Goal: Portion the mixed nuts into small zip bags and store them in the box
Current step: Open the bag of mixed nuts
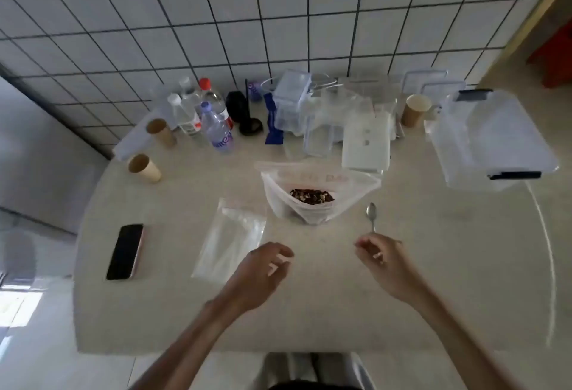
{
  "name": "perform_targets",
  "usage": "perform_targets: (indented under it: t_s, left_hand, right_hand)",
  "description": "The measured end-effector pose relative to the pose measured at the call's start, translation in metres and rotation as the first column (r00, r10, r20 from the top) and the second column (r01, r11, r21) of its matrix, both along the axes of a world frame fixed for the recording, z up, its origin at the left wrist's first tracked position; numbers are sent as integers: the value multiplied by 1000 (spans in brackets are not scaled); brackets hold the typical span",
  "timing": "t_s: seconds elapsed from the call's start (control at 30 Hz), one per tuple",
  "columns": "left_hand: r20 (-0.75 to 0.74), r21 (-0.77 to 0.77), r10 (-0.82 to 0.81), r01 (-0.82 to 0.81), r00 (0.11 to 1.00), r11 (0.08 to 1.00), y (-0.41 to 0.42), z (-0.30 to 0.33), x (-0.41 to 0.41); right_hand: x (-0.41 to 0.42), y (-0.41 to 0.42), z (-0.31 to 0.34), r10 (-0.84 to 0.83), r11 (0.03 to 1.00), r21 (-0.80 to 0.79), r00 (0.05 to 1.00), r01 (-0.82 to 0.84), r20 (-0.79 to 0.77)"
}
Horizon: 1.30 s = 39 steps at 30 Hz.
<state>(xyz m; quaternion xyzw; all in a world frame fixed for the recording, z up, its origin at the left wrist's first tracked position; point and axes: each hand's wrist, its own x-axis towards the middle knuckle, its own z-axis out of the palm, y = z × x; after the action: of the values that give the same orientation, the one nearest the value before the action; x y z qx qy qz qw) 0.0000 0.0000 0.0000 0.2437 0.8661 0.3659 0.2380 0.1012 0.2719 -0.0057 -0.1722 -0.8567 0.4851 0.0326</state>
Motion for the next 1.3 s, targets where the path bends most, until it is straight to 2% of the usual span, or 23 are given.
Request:
perform_targets:
  t_s: [0.07,0.13,0.17,0.23,0.3,0.53,0.7,0.8,0.93,1.03,1.13,1.2,1.3]
  left_hand:
    - [-252,53,7,6,968,999,17,14,-15]
    - [-523,87,26,23,852,996,31,28,-33]
    - [-620,53,12,27,785,998,37,31,-44]
    - [-737,-29,-21,0,676,1000,48,33,-61]
    - [-746,-50,13,-75,666,996,58,25,-75]
    - [-617,28,222,-262,755,965,43,-48,-83]
    - [-346,289,376,-283,860,914,27,-89,-88]
    - [-83,478,424,-337,902,811,27,-99,-88]
    - [142,741,382,-354,913,571,27,-102,-73]
    - [279,819,277,-378,920,431,23,-94,-55]
    - [475,823,124,-490,871,287,18,-79,-40]
    - [563,777,69,-555,824,297,16,-71,-36]
    - [500,710,219,-542,838,451,14,-70,-35]
  right_hand:
    - [-17,4,13,-11,992,121,994,24,-112]
    - [-36,7,33,-6,973,222,970,62,-243]
    - [-45,9,38,2,958,273,954,84,-300]
    - [-63,15,41,59,904,420,949,80,-308]
    - [-82,20,35,93,862,505,972,30,-217]
    - [-96,29,-16,18,883,469,997,21,-78]
    - [-88,27,-52,67,892,453,985,13,-160]
    - [-80,24,-63,102,874,486,973,11,-205]
    - [-61,10,-71,166,852,521,925,40,-343]
    - [-46,-1,-71,147,885,460,899,66,-412]
    - [-32,-7,-64,91,926,364,881,97,-465]
    - [-26,-9,-58,35,945,297,862,135,-505]
    - [-22,-15,-52,-35,979,155,854,135,-519]
